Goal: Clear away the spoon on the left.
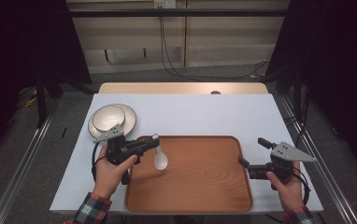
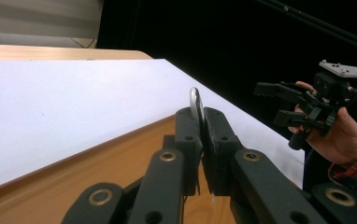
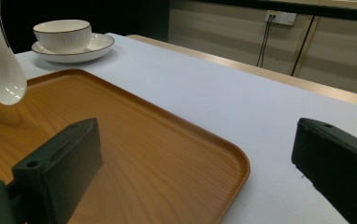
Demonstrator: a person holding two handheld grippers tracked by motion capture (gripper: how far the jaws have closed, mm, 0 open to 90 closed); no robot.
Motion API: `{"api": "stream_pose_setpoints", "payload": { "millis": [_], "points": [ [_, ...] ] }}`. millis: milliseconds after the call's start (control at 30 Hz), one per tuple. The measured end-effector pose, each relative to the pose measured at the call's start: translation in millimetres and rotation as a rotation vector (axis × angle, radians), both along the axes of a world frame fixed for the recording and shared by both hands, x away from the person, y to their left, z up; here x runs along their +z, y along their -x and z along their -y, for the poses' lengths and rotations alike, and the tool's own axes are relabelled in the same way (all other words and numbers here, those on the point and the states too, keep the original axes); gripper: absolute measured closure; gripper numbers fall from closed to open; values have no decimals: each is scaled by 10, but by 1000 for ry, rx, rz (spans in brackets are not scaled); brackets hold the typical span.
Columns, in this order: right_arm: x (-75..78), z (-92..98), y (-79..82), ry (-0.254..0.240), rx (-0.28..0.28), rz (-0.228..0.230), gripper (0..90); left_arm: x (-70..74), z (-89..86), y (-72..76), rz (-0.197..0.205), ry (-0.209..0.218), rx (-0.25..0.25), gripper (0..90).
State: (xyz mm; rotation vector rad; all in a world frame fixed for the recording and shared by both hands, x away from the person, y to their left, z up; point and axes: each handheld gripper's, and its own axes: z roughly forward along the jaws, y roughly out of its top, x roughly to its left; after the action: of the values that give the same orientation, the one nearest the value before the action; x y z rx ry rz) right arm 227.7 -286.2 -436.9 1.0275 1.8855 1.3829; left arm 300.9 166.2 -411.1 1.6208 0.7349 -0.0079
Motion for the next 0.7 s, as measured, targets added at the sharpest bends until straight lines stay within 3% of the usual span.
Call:
{"api": "stream_pose_setpoints", "payload": {
  "millis": [700],
  "points": [
    [0,1,4,7,-3,0,16,-156,124,143,-50,-5,-54,853]
  ]
}}
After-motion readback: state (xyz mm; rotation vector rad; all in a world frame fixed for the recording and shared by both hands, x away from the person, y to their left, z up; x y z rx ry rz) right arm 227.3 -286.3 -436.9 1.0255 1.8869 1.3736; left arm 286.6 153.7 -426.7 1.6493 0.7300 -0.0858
